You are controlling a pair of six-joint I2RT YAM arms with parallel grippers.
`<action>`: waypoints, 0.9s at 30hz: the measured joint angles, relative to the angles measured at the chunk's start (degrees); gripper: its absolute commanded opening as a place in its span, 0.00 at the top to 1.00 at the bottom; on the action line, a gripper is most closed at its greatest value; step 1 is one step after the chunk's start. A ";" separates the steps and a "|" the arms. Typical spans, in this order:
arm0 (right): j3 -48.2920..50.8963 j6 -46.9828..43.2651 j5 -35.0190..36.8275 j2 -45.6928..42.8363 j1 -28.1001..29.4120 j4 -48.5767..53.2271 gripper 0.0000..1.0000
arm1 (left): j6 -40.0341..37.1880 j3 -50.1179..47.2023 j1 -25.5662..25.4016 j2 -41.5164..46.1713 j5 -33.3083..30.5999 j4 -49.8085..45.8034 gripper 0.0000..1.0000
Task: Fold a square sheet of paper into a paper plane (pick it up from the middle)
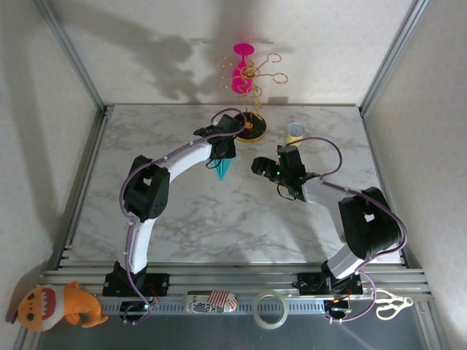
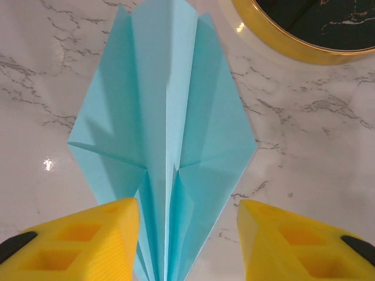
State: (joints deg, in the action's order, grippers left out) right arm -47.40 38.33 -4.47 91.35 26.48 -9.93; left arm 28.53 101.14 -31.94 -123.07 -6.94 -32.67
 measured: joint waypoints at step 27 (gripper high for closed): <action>23.04 -22.12 42.29 -27.71 -13.05 -13.42 0.01 | -6.99 -77.55 19.15 65.07 -32.24 50.03 0.00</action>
State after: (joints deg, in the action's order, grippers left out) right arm -24.36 16.21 37.82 63.64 13.43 -23.35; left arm 21.54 23.59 -12.80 -58.00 -39.18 17.37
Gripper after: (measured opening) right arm 0.987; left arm 0.994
